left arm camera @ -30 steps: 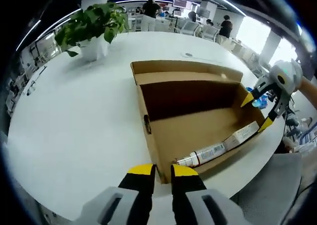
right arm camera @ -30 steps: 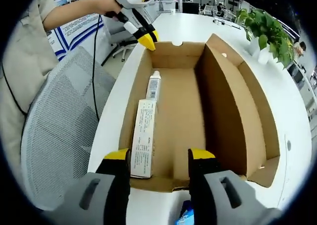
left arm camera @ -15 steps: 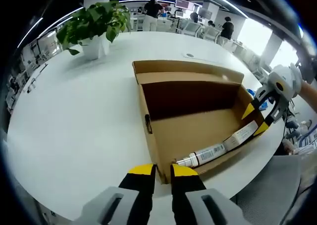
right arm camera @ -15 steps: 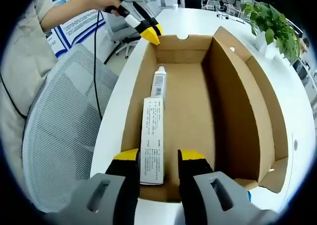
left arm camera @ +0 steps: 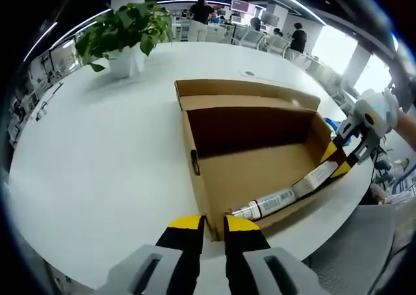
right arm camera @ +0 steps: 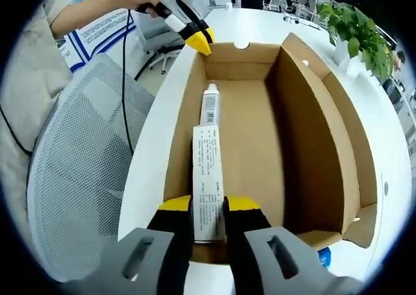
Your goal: Operate the shoe box by opening the lid, removing the specified soft item, and placing it in the target area until the item is outside and the box remains undamaged.
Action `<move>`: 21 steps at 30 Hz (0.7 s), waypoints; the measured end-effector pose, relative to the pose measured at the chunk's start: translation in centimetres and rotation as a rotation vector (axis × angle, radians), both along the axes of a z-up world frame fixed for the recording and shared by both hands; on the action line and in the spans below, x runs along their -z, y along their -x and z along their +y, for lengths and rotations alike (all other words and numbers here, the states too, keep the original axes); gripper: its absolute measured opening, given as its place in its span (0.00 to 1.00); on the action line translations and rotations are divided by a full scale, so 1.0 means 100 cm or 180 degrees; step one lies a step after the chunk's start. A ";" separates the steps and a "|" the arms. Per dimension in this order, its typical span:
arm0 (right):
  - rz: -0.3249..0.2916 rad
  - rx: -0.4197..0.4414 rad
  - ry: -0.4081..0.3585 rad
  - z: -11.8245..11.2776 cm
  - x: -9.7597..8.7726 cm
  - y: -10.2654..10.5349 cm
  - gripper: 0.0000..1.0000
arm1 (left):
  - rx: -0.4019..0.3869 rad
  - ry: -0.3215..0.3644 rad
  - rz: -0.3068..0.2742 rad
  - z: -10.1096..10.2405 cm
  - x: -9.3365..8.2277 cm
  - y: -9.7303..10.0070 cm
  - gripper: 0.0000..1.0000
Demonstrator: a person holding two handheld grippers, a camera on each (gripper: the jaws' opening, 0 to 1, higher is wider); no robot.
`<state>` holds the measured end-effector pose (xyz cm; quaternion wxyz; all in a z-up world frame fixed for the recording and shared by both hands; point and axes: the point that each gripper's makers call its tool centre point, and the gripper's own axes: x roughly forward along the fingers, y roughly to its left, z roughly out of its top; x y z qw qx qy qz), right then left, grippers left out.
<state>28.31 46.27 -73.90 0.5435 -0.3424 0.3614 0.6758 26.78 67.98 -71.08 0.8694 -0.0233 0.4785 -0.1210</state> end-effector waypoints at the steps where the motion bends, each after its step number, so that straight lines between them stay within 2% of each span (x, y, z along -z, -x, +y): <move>1: -0.0022 -0.0010 -0.0001 -0.001 -0.001 0.000 0.16 | 0.0001 0.0000 -0.0001 0.000 0.000 0.000 0.11; 14: -0.0208 0.0016 -0.0198 -0.001 -0.027 -0.005 0.15 | 0.0003 0.0003 0.0011 0.000 0.001 0.000 0.11; 21: -0.0316 0.0060 -0.0351 -0.003 -0.050 -0.013 0.15 | 0.0003 0.0002 0.0024 0.000 0.001 0.001 0.11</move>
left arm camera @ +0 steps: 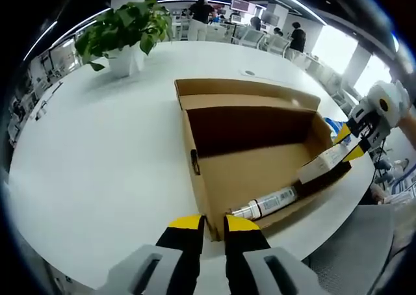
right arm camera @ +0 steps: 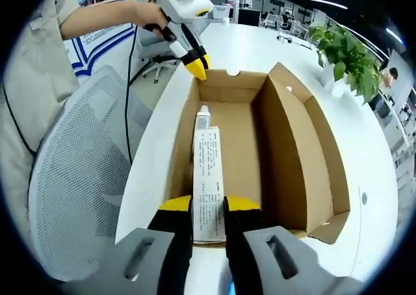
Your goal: Operate the shoe box by opening the lid, removing the specified soft item, and placing it in the target area until the item is outside and the box remains undamaged.
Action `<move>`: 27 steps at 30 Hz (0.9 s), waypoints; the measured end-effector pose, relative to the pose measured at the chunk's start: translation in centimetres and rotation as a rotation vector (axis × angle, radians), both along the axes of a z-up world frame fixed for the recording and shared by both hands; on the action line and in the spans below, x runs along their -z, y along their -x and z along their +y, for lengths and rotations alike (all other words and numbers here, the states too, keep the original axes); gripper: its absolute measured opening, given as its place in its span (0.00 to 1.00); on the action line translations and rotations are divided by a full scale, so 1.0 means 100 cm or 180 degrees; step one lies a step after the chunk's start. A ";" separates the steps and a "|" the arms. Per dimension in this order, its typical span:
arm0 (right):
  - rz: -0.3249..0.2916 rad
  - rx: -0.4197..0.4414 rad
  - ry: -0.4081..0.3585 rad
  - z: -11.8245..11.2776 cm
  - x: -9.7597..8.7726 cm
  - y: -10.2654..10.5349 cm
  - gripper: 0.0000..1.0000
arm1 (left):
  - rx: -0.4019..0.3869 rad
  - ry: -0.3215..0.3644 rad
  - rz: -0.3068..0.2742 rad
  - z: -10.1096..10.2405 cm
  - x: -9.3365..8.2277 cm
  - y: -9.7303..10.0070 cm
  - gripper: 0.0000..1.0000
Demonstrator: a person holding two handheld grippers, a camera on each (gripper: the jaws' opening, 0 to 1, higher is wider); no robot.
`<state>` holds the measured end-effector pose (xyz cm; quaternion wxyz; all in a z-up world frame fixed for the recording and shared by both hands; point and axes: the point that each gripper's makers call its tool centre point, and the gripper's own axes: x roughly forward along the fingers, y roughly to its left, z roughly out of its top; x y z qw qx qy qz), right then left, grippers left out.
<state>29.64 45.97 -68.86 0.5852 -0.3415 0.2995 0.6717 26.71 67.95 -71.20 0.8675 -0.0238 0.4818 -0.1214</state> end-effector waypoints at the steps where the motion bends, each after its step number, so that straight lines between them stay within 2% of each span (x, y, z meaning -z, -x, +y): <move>1: -0.0011 0.0007 -0.0022 0.000 -0.002 -0.001 0.15 | -0.0002 0.0002 0.0002 0.000 0.000 0.000 0.11; 16: -0.0156 0.0109 -0.0302 -0.013 -0.050 -0.013 0.15 | -0.0008 0.0004 0.0032 -0.001 0.000 0.001 0.11; 18: -0.0243 0.0074 -0.0249 -0.019 -0.051 -0.016 0.15 | -0.0010 0.0004 0.0038 -0.001 0.000 0.001 0.11; 27: -0.0335 0.0187 -0.0209 -0.055 -0.062 -0.032 0.15 | -0.0001 -0.0016 0.0058 -0.001 0.000 0.001 0.11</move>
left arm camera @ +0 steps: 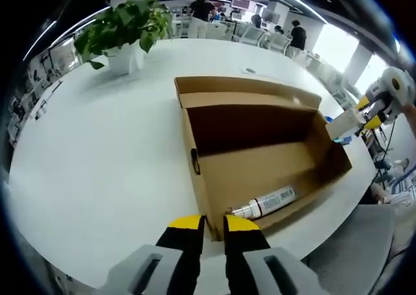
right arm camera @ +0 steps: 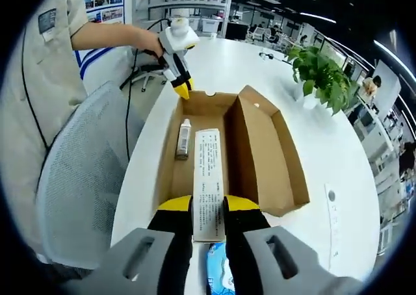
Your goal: Operate the shoe box by opening the lid, removing the specified soft item, and placing it in the target area until the item is outside and the box remains undamaged.
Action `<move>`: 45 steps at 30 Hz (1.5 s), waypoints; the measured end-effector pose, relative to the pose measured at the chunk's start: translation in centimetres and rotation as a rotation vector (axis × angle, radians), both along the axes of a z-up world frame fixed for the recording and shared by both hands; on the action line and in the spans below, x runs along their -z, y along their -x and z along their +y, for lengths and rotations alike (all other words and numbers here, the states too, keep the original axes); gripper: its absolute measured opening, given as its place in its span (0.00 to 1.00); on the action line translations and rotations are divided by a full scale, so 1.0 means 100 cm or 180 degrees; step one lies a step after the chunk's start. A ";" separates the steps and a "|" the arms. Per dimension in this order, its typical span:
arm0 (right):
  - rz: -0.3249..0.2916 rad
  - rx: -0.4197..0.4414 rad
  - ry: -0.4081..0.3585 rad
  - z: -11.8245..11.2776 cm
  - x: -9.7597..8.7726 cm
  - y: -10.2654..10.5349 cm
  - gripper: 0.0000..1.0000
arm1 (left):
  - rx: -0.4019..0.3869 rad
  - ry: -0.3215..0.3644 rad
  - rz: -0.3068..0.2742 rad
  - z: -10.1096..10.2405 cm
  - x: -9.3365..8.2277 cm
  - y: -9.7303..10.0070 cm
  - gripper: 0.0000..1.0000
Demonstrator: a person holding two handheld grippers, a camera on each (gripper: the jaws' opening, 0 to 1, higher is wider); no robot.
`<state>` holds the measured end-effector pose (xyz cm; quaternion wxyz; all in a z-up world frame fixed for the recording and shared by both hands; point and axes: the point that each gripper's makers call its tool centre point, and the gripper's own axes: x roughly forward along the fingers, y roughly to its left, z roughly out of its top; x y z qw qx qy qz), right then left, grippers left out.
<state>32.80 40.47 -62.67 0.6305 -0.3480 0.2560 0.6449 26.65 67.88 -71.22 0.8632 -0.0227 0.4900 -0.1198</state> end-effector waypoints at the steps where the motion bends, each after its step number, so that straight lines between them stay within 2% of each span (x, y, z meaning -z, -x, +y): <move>1: -0.0002 0.0017 0.0003 -0.004 0.000 -0.002 0.15 | -0.0002 -0.0001 0.0008 0.000 0.000 0.000 0.11; 14: -0.0136 0.0255 0.0127 -0.069 -0.004 -0.034 0.15 | -0.0016 0.0015 0.0035 0.000 0.001 0.000 0.11; 20: -0.0174 0.0382 0.0221 -0.101 0.000 -0.053 0.15 | -0.0034 0.0044 0.0040 0.000 0.001 0.000 0.11; 23: -0.0181 0.0421 0.0265 -0.112 0.001 -0.055 0.15 | -0.0033 0.0045 0.0040 0.000 0.000 0.000 0.11; 39: -0.0214 0.0629 0.0579 -0.175 0.019 -0.080 0.15 | -0.0059 0.0062 0.0052 0.001 0.001 -0.001 0.11; 45: -0.0205 0.0678 0.0663 -0.192 0.028 -0.091 0.15 | -0.0088 0.0062 0.0060 0.000 0.001 -0.001 0.10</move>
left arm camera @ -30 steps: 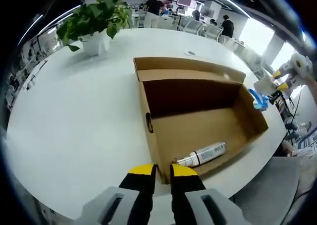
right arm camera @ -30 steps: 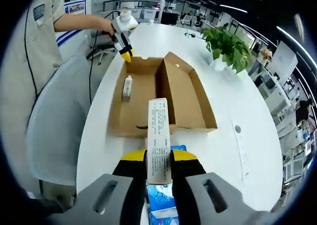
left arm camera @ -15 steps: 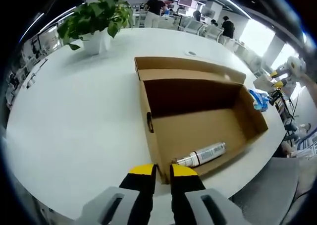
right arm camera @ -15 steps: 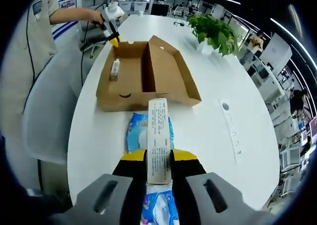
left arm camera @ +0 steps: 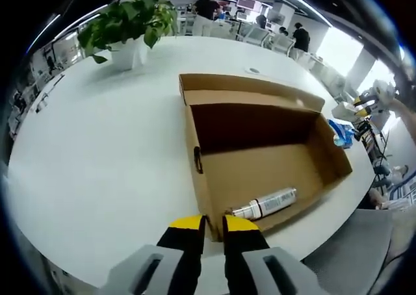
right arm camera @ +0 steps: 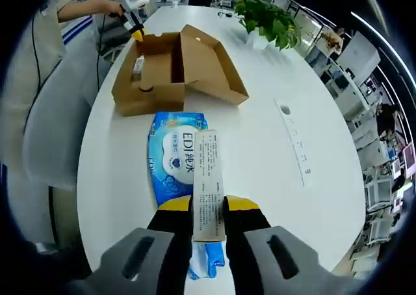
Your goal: Operate the shoe box by opening the lid, removing the specified soft item, and placing it in the target area until the item is outside and the box remains undamaged.
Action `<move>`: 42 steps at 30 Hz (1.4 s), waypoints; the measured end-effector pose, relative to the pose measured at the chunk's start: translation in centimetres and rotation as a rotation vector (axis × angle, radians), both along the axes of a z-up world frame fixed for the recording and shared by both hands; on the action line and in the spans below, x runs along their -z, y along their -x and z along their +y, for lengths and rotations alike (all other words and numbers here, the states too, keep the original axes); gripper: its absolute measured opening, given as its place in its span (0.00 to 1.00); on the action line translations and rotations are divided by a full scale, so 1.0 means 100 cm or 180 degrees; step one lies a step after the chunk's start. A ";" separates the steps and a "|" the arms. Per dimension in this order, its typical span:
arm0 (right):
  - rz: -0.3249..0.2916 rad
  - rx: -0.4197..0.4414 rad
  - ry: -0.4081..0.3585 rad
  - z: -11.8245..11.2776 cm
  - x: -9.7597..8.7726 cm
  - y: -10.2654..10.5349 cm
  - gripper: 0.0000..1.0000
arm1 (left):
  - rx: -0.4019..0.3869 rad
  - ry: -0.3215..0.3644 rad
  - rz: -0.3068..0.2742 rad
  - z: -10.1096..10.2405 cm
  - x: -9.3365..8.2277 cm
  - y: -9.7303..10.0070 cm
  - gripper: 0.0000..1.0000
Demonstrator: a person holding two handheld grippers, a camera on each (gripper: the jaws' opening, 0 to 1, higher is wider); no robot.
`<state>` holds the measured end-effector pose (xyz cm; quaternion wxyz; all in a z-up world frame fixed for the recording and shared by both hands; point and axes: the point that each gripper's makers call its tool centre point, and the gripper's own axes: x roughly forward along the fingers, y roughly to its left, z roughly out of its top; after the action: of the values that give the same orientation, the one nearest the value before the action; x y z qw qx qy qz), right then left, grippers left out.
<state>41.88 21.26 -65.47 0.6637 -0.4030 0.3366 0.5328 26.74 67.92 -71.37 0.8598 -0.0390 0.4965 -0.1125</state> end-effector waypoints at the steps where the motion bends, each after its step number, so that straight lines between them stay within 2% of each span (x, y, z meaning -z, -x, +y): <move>1: 0.0002 0.0008 0.0022 -0.003 0.002 -0.003 0.15 | 0.0000 -0.0001 0.0001 0.000 0.000 0.000 0.10; 20: 0.0048 0.0017 0.0419 -0.041 0.043 -0.036 0.15 | -0.0008 -0.0006 0.0023 -0.001 0.001 -0.001 0.10; 31: 0.0147 -0.0019 0.0576 -0.056 0.062 -0.041 0.16 | -0.0011 -0.0020 0.0026 0.000 0.002 -0.001 0.10; 39: 0.0105 -0.0151 0.0936 -0.082 0.076 -0.043 0.16 | 0.0000 -0.0036 0.0034 0.000 0.002 -0.001 0.10; 42: 0.0112 -0.0143 0.0971 -0.085 0.078 -0.043 0.16 | 0.0002 -0.0036 0.0033 0.000 0.002 -0.001 0.10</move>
<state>46.18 12.78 -73.27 0.5766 -0.4971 0.4161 0.4972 26.85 67.95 -71.61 0.8575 -0.0346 0.5015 -0.1097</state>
